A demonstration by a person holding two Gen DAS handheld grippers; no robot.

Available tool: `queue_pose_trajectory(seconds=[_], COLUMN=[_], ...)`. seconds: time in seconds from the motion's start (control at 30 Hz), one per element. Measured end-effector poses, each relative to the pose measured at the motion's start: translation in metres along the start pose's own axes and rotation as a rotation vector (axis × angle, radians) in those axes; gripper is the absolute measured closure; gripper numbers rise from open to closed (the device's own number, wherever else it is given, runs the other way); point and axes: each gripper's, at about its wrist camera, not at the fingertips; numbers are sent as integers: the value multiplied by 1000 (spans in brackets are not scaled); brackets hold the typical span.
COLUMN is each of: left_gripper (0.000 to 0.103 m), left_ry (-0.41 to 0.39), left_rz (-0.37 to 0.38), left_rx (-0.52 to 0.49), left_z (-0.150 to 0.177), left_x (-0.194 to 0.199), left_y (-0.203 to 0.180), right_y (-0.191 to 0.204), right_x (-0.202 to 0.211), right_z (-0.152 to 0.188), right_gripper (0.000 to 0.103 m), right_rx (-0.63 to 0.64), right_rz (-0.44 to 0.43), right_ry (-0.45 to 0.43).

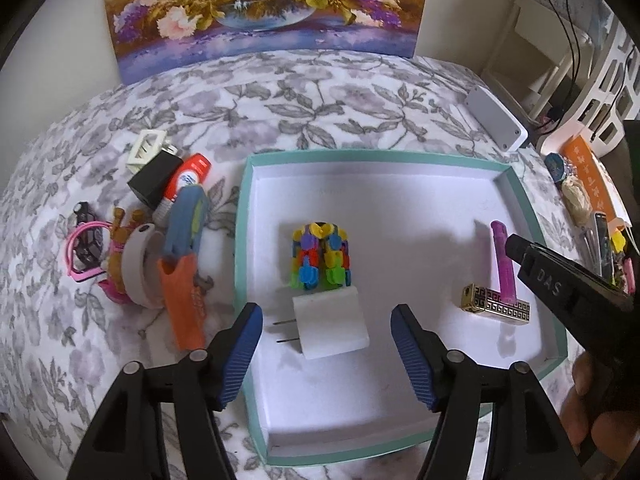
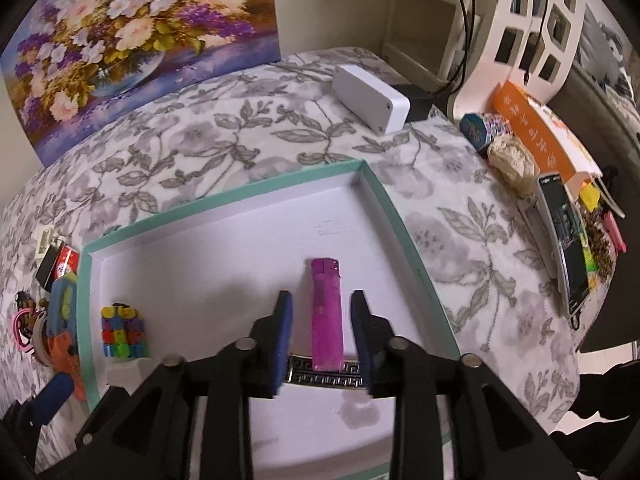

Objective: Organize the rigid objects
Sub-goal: 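Carry the charger and lighter into the tray and open both grippers, then grasp the pink watch with the left gripper while the right gripper grasps the orange toy gun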

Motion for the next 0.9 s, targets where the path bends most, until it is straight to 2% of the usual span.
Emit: queue_pose_trajectory(seconds=[0.1, 0.2, 0.4, 0.47, 0.53, 0.6, 0.63, 0.67, 0.8, 0.9], left_gripper=[31, 20, 18, 8, 1, 1, 0, 0, 0, 0], left_ry=[-9, -10, -5, -4, -6, -7, -7, -7, 2, 2], left_rz=[-4, -3, -29, -42, -47, -51, -58, -66, -113, -135], left_rx=[28, 77, 186, 230, 274, 313, 338, 354, 427, 486], left_z=[-4, -8, -10, -11, -11, -12, -11, -11, -6, 1], left_x=[5, 8, 9, 10, 11, 13, 14, 15, 18, 21], left_y=[9, 24, 61, 76, 91, 106, 116, 123, 152, 176], right_y=[8, 16, 34, 42, 53, 64, 69, 73, 95, 113], right_x=[7, 12, 11, 11, 13, 16, 18, 20, 27, 29], right_z=[2, 5, 13, 17, 21, 24, 26, 28, 35, 40], right_gripper=[59, 50, 48, 48, 48, 43, 35, 32, 31, 27], right_rx=[13, 33, 58, 74, 105, 129, 136, 140, 168, 195], right_rz=[-14, -18, -47, -52, -58, -73, -85, -94, -148, -189], right_ry=[-1, -1, 33, 39, 38, 33, 29, 24, 18, 22])
Point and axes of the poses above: each gripper's, at about its wrist camera, not at the fingertips, and x roughly against the way its jaws point, y to its left, z to its underside, and after that the axes turned 8 degrees about -z, right-handed
